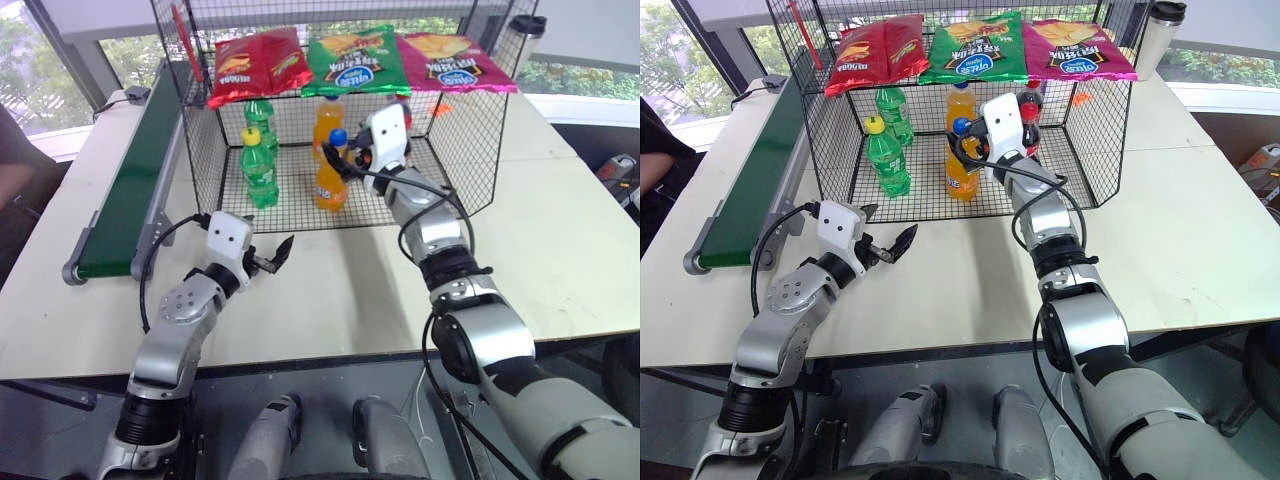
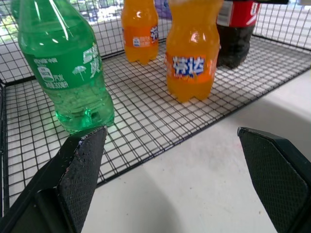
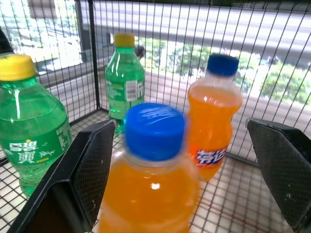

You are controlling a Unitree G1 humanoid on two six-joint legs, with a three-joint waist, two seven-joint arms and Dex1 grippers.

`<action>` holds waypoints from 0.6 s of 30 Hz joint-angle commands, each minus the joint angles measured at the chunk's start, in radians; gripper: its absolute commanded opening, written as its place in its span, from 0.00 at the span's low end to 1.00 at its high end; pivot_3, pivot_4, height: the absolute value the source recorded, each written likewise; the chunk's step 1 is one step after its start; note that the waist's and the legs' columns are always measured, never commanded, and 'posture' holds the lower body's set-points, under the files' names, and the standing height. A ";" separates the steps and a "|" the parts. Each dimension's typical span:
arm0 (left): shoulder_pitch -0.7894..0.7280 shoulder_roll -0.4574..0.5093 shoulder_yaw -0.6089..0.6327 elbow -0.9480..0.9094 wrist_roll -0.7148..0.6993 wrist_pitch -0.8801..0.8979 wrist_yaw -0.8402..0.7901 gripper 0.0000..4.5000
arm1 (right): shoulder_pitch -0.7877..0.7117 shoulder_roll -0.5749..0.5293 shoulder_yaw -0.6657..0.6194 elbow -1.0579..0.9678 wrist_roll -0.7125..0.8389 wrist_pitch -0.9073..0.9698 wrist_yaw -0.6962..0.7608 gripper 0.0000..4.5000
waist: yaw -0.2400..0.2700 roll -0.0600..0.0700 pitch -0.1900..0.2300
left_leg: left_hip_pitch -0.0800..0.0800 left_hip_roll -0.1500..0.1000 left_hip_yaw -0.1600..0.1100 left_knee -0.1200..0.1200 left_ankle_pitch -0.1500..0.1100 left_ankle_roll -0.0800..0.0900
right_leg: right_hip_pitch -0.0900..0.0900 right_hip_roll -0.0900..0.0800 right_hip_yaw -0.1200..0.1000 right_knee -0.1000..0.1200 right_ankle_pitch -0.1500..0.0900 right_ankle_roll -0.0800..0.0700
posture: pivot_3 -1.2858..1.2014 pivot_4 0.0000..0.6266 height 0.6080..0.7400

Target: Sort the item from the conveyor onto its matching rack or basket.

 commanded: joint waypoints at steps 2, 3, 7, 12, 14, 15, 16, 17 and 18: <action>-0.020 -0.003 -0.004 -0.016 0.001 -0.026 -0.015 1.00 | 0.105 -0.053 -0.003 -0.297 0.036 0.153 0.058 0.98 | 0.001 0.000 0.000 | 0.000 0.000 0.000 0.000 0.000 0.000 | 0.000 0.000 0.000 0.000 0.000 0.000 | 0.52 0.24 0.99; -0.021 -0.003 -0.001 -0.016 -0.003 -0.026 -0.020 1.00 | 0.136 -0.065 0.001 -0.356 0.043 0.190 0.070 0.98 | 0.001 0.000 0.000 | 0.000 0.000 0.001 0.000 0.000 0.000 | 0.000 0.000 0.001 0.000 0.000 0.000 | 0.52 0.24 0.99; -0.014 0.006 0.015 -0.016 -0.007 -0.024 -0.031 1.00 | 0.271 -0.111 0.013 -0.609 0.091 0.363 0.122 0.98 | 0.002 0.000 0.000 | 0.000 0.001 0.002 0.000 0.000 0.000 | -0.001 0.000 0.002 0.000 0.000 0.000 | 0.52 0.24 0.99; 0.019 0.019 0.015 -0.018 -0.016 -0.036 -0.062 1.00 | 0.444 -0.142 0.025 -0.832 0.135 0.521 0.136 0.98 | 0.000 0.000 0.000 | 0.000 0.002 0.006 0.000 -0.001 0.001 | -0.001 0.000 0.004 0.000 0.000 0.000 | 0.52 0.24 0.99; 0.028 0.021 0.014 -0.027 -0.012 -0.030 -0.062 1.00 | 0.522 -0.147 0.023 -0.897 0.146 0.567 0.127 0.98 | 0.004 0.000 0.000 | 0.000 0.003 0.007 0.000 -0.001 0.001 | -0.001 0.000 0.004 0.000 0.000 0.000 | 0.52 0.24 0.99; 0.029 0.022 0.015 -0.026 -0.010 -0.029 -0.064 1.00 | 0.548 -0.150 0.023 -0.919 0.147 0.580 0.126 0.98 | 0.004 0.000 0.000 | 0.000 0.003 0.007 0.000 -0.001 0.001 | -0.001 0.000 0.004 -0.001 0.000 0.000 | 0.52 0.24 0.99; 0.030 0.023 0.017 -0.025 -0.011 -0.029 -0.067 1.00 | 0.569 -0.154 0.023 -0.935 0.147 0.590 0.124 0.98 | 0.005 0.000 0.000 | 0.000 0.003 0.008 0.000 -0.001 0.001 | -0.001 0.000 0.004 -0.001 0.000 -0.001 | 0.52 0.24 0.99; 0.028 0.023 0.018 -0.023 -0.012 -0.029 -0.068 1.00 | 0.584 -0.156 0.021 -0.946 0.147 0.602 0.121 0.98 | 0.005 0.000 0.000 | 0.000 0.003 0.008 0.000 -0.001 0.001 | -0.001 0.000 0.005 -0.001 -0.001 -0.001 | 0.52 0.24 0.99; 0.028 0.022 0.019 -0.022 -0.015 -0.025 -0.070 1.00 | 0.598 -0.161 0.021 -0.957 0.148 0.609 0.121 0.98 | 0.005 0.000 0.000 | 0.000 0.003 0.009 0.001 -0.001 0.001 | -0.001 0.000 0.005 -0.001 -0.001 -0.001 | 0.52 0.24 0.99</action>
